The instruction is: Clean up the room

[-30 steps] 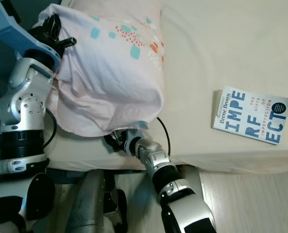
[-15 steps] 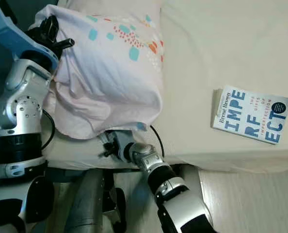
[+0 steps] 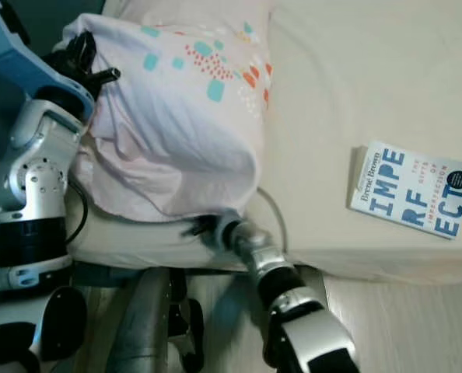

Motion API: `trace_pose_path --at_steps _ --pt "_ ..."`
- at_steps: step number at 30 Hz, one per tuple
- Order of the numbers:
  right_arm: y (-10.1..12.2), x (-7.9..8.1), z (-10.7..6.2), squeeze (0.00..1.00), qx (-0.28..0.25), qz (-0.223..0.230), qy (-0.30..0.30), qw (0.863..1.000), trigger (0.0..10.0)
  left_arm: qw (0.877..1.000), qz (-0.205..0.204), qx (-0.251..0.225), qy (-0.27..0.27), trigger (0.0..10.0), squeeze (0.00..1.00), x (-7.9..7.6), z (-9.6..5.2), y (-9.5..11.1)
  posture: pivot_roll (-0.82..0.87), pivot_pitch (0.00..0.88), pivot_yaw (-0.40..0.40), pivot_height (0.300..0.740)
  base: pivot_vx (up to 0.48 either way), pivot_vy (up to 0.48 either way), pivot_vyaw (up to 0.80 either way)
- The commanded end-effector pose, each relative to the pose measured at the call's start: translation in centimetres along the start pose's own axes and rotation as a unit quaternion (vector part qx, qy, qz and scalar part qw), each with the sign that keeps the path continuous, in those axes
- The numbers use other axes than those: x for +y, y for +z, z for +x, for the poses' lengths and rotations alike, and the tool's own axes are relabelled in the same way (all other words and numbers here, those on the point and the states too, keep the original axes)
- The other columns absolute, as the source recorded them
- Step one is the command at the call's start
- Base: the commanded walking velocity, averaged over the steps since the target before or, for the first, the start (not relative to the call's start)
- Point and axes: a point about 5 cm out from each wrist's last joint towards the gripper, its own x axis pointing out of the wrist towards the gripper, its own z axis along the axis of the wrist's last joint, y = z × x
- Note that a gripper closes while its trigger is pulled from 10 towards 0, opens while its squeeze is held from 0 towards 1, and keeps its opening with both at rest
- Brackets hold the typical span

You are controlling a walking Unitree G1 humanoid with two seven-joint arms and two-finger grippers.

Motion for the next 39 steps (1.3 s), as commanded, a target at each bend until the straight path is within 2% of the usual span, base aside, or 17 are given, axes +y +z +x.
trace_pose_path --at_steps 1,4,9,15,16,18,19,21,22,23,24,27,28,30,33,34,39 --pt "-2.6 -4.0 -2.4 0.00 0.039 0.014 -0.107 0.993 0.0 1.000 0.003 -0.007 0.009 0.0 0.00 0.7 -0.3 -0.3 0.01 0.437 -0.003 0.591 0.000 0.000 0.00" --pt "-3.0 -8.0 -7.5 0.00 0.019 0.000 -0.220 0.975 0.0 1.000 0.003 0.005 0.010 0.0 0.00 1.1 -0.2 -1.5 -0.03 0.397 0.003 0.591 0.000 0.000 0.00" --pt "-1.6 -11.4 -11.6 0.00 -0.012 -0.016 -0.325 0.946 0.0 0.999 0.011 0.029 -0.008 0.0 0.00 1.5 -0.6 -3.2 -0.07 0.314 0.015 0.591 0.000 0.000 0.00" --pt "0.1 -12.7 -12.6 0.00 -0.039 -0.029 -0.362 0.931 0.0 0.997 0.022 0.066 -0.043 0.0 0.00 1.2 -1.2 -4.5 -0.08 0.285 0.020 0.591 0.000 0.000 0.00" --pt "1.1 -13.2 -12.8 0.00 -0.053 -0.037 -0.377 0.924 0.0 0.991 0.044 0.098 -0.075 0.0 0.00 0.8 -1.8 -5.5 -0.07 0.269 0.022 0.591 0.000 0.000 0.00" --pt "2.8 -14.0 -13.0 0.00 -0.074 -0.042 -0.396 0.914 0.0 0.959 0.134 0.180 -0.173 0.0 0.00 -0.5 -4.0 -8.2 -0.05 0.233 0.024 0.591 0.000 0.000 0.00" --pt "2.8 -14.0 -13.0 0.00 -0.074 -0.042 -0.396 0.914 0.0 0.959 0.134 0.180 -0.173 0.0 0.00 -0.5 -4.0 -8.2 -0.05 0.233 0.024 0.591 0.000 0.000 0.00" --pt "3.5 -14.1 -13.0 0.00 -0.080 -0.040 -0.405 0.910 0.0 0.930 0.176 0.235 -0.220 0.0 0.00 -0.7 -5.5 -9.7 -0.04 0.212 0.029 0.591 0.000 0.000 0.00" --pt "3.5 -14.1 -13.0 0.00 -0.080 -0.040 -0.405 0.910 0.0 0.930 0.176 0.235 -0.220 0.0 0.00 -0.7 -5.5 -9.7 -0.04 0.212 0.029 0.591 0.000 0.000 0.00" --pt "3.9 -14.1 -12.9 0.00 -0.085 -0.038 -0.407 0.909 0.0 0.912 0.209 0.264 -0.235 0.0 0.00 -0.2 -6.2 -10.0 -0.03 0.203 0.033 0.591 0.000 0.000 0.00" --pt "3.9 -14.1 -12.9 0.00 -0.085 -0.038 -0.407 0.909 0.0 0.912 0.209 0.264 -0.235 0.0 0.00 -0.2 -6.2 -10.0 -0.03 0.203 0.033 0.591 0.000 0.000 0.00" --pt "4.4 -13.7 -12.3 0.00 -0.098 -0.028 -0.404 0.909 0.0 0.859 0.312 0.362 -0.183 0.0 0.00 3.7 -7.3 -9.6 -0.01 0.181 0.048 0.591 0.000 0.000 0.00" --pt "4.4 -13.7 -12.3 0.00 -0.098 -0.028 -0.404 0.909 0.0 0.859 0.312 0.362 -0.183 0.0 0.00 3.7 -7.3 -9.6 -0.01 0.181 0.048 0.591 0.000 0.000 0.00" --pt "4.4 -13.4 -12.1 0.00 -0.102 -0.022 -0.402 0.910 0.0 0.837 0.366 0.382 -0.139 0.0 0.00 6.2 -7.6 -8.9 0.00 0.170 0.052 0.591 0.000 0.000 0.00" --pt "4.4 -13.3 -11.9 0.00 -0.103 -0.019 -0.401 0.910 0.0 0.826 0.389 0.391 -0.117 0.0 0.00 7.3 -7.9 -8.6 0.00 0.162 0.055 0.591 0.000 0.000 0.00" --pt "4.4 -13.2 -11.8 0.00 -0.104 -0.018 -0.400 0.910 0.0 0.812 0.409 0.404 -0.096 0.0 0.00 8.5 -8.3 -8.2 0.00 0.163 0.056 0.591 0.000 0.000 0.00" --pt "4.4 -13.2 -11.8 0.00 -0.105 -0.018 -0.400 0.910 0.0 0.799 0.422 0.420 -0.083 0.0 0.00 9.4 -8.8 -7.9 0.00 0.162 0.055 0.591 0.000 0.000 0.00"
